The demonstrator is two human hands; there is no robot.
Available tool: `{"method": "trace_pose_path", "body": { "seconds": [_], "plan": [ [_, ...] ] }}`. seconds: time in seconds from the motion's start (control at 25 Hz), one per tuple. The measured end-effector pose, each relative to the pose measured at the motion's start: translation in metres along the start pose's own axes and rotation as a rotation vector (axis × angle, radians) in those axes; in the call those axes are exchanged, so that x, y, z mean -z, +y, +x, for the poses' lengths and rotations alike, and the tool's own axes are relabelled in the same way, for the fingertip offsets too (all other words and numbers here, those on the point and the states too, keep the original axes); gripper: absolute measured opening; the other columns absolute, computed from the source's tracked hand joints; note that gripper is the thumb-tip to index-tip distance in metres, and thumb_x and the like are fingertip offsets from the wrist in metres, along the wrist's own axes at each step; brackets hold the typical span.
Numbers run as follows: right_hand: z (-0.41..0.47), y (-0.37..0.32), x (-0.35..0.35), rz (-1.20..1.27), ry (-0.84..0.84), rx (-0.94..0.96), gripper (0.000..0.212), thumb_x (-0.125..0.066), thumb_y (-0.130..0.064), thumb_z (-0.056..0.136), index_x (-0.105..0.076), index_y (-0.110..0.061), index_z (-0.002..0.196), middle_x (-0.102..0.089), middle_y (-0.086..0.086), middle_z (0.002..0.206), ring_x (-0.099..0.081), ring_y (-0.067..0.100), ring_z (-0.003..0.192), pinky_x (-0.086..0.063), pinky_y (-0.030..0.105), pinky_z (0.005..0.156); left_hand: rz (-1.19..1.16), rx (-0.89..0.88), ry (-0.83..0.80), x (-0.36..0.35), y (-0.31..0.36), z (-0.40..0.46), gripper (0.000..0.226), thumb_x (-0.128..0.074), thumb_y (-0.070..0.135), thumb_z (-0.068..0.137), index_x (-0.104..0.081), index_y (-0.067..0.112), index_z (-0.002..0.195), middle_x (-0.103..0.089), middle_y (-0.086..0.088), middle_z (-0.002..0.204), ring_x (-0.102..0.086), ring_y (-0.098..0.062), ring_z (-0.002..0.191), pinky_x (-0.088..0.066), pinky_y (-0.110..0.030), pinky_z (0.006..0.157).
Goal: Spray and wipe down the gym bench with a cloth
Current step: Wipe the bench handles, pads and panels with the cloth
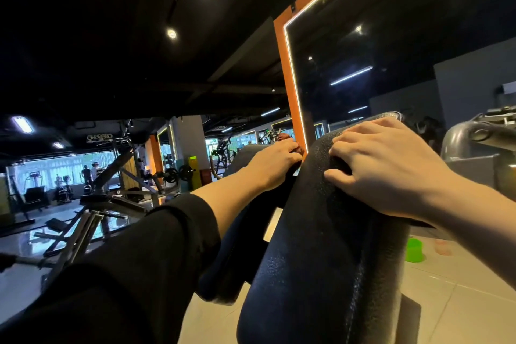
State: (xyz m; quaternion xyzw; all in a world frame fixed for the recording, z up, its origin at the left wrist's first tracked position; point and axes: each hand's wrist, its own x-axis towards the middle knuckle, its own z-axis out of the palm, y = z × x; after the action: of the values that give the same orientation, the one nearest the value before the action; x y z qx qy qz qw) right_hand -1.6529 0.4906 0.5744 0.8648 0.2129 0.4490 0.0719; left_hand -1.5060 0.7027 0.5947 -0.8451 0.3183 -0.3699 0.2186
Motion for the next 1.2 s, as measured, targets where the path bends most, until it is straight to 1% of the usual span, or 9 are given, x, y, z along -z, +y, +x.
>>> {"method": "trace_pose_path", "body": {
  "seconds": [0.16, 0.36, 0.44, 0.56, 0.68, 0.8, 0.92, 1.0, 1.2],
  "plan": [
    [-0.002, 0.002, 0.001, 0.042, -0.003, 0.001, 0.057, -0.023, -0.058, 0.091, -0.059, -0.028, 0.123, -0.055, -0.011, 0.133, -0.041, 0.011, 0.127, -0.025, 0.034, 0.107, -0.027, 0.074, -0.009, -0.008, 0.006, -0.021, 0.025, -0.053, 0.002, 0.090, -0.068, 0.007, 0.109, -0.057, -0.009, 0.122, -0.049, -0.027, 0.116, -0.053, -0.044, 0.080],
    [-0.005, 0.002, 0.001, 0.047, 0.001, -0.001, 0.063, -0.019, -0.059, 0.088, -0.059, -0.028, 0.124, -0.055, -0.011, 0.134, -0.041, 0.011, 0.128, -0.026, 0.034, 0.108, -0.057, 0.001, 0.012, -0.014, 0.028, -0.077, 0.018, -0.054, 0.008, 0.091, -0.068, 0.007, 0.102, -0.061, -0.010, 0.112, -0.052, -0.028, 0.107, -0.055, -0.042, 0.072],
    [-0.005, 0.002, 0.001, 0.034, -0.013, -0.001, 0.059, -0.023, -0.057, 0.091, -0.059, -0.026, 0.125, -0.055, -0.009, 0.135, -0.041, 0.013, 0.129, -0.026, 0.035, 0.108, -0.038, -0.023, -0.016, -0.012, 0.028, -0.085, 0.023, -0.050, 0.011, 0.093, -0.066, 0.009, 0.108, -0.059, -0.009, 0.117, -0.052, -0.025, 0.108, -0.055, -0.040, 0.073],
    [-0.005, 0.000, -0.001, 0.014, -0.024, -0.009, 0.056, -0.024, -0.055, 0.093, -0.060, -0.024, 0.125, -0.055, -0.008, 0.135, -0.042, 0.014, 0.129, -0.027, 0.036, 0.108, 0.021, -0.066, -0.019, -0.008, 0.022, -0.072, 0.041, -0.027, 0.020, 0.095, -0.063, 0.009, 0.111, -0.056, -0.010, 0.119, -0.050, -0.024, 0.109, -0.054, -0.038, 0.074],
    [-0.003, 0.001, -0.002, 0.023, -0.024, -0.028, 0.054, -0.026, -0.053, 0.094, -0.059, -0.024, 0.126, -0.054, -0.008, 0.137, -0.042, 0.015, 0.129, -0.027, 0.037, 0.108, 0.047, -0.043, -0.005, -0.011, 0.014, -0.046, 0.028, -0.041, 0.012, 0.096, -0.061, 0.010, 0.116, -0.053, -0.010, 0.125, -0.049, -0.025, 0.114, -0.055, -0.038, 0.075],
    [-0.003, 0.005, -0.005, 0.041, -0.021, -0.045, 0.052, -0.026, -0.052, 0.095, -0.058, -0.025, 0.127, -0.053, -0.008, 0.137, -0.042, 0.014, 0.129, -0.027, 0.036, 0.108, 0.060, 0.023, 0.042, -0.016, 0.012, -0.014, 0.028, -0.050, 0.010, 0.096, -0.059, 0.012, 0.122, -0.051, -0.010, 0.132, -0.043, -0.026, 0.126, -0.051, -0.040, 0.091],
    [-0.002, 0.007, -0.007, 0.061, -0.012, -0.051, 0.052, -0.027, -0.052, 0.096, -0.059, -0.025, 0.126, -0.053, -0.010, 0.137, -0.041, 0.013, 0.129, -0.025, 0.034, 0.108, 0.022, 0.080, 0.086, -0.020, 0.014, 0.007, 0.026, -0.049, 0.015, 0.099, -0.060, 0.009, 0.122, -0.054, -0.010, 0.127, -0.043, -0.025, 0.126, -0.041, -0.038, 0.103],
    [-0.001, 0.007, -0.006, 0.057, -0.012, -0.051, 0.053, -0.029, -0.054, 0.094, -0.060, -0.026, 0.126, -0.053, -0.010, 0.138, -0.039, 0.012, 0.130, -0.023, 0.034, 0.108, 0.024, 0.059, 0.107, -0.025, 0.016, -0.001, 0.025, -0.050, 0.015, 0.098, -0.063, 0.009, 0.119, -0.058, -0.008, 0.123, -0.047, -0.023, 0.121, -0.041, -0.034, 0.104],
    [0.000, 0.008, -0.005, 0.050, -0.041, -0.074, 0.055, -0.028, -0.056, 0.093, -0.061, -0.028, 0.127, -0.052, -0.012, 0.139, -0.038, 0.012, 0.131, -0.022, 0.034, 0.109, -0.039, 0.049, 0.083, -0.027, 0.023, -0.052, 0.025, -0.046, 0.012, 0.095, -0.066, 0.008, 0.109, -0.061, -0.009, 0.114, -0.054, -0.027, 0.112, -0.048, -0.044, 0.094]
  ]
}}
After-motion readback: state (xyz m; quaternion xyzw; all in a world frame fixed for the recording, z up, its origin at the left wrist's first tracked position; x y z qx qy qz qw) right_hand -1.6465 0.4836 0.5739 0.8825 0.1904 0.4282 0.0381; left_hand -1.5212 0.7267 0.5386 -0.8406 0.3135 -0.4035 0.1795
